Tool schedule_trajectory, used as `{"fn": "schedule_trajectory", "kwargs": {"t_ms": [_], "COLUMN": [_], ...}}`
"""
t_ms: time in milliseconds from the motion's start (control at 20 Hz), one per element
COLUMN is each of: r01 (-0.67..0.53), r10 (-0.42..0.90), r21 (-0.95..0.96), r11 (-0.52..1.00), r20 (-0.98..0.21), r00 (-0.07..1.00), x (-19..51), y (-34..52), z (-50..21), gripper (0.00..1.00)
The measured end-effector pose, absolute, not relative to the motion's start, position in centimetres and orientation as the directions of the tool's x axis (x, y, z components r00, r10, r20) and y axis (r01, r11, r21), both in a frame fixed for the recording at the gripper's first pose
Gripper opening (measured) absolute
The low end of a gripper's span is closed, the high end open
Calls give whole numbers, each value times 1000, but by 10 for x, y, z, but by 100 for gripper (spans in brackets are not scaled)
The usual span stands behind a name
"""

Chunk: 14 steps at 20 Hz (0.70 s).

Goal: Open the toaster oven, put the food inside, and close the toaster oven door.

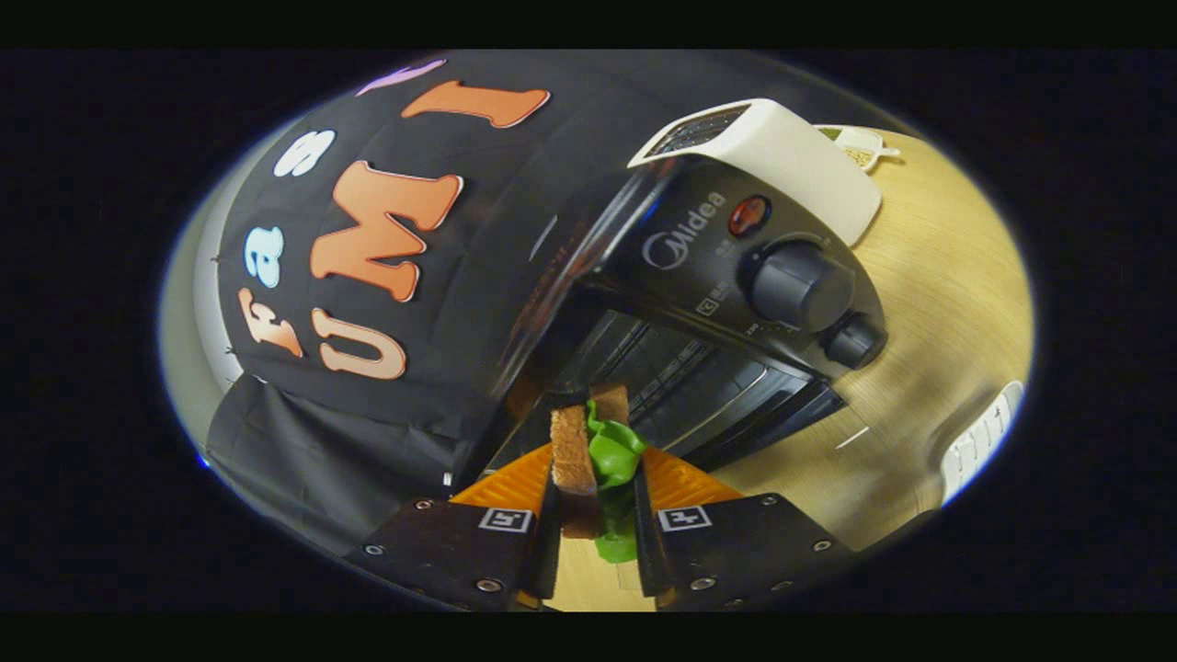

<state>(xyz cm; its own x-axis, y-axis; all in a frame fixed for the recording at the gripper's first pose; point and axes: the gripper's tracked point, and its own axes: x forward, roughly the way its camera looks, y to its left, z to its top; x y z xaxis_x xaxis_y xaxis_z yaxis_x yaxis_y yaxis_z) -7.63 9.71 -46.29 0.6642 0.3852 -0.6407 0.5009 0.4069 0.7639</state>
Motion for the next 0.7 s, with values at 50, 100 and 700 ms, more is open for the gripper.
{"fn": "schedule_trajectory", "kwargs": {"t_ms": [50,100,700], "r01": [502,500,529], "r10": [376,363,60], "r21": [770,771,581], "r11": [394,394,618], "r20": [-633,-630,-706], "r00": [676,686,705], "x": [-71,-68,-47], "y": [98,99,88], "z": [-465,-468,-510], "gripper": [35,35,49]}}
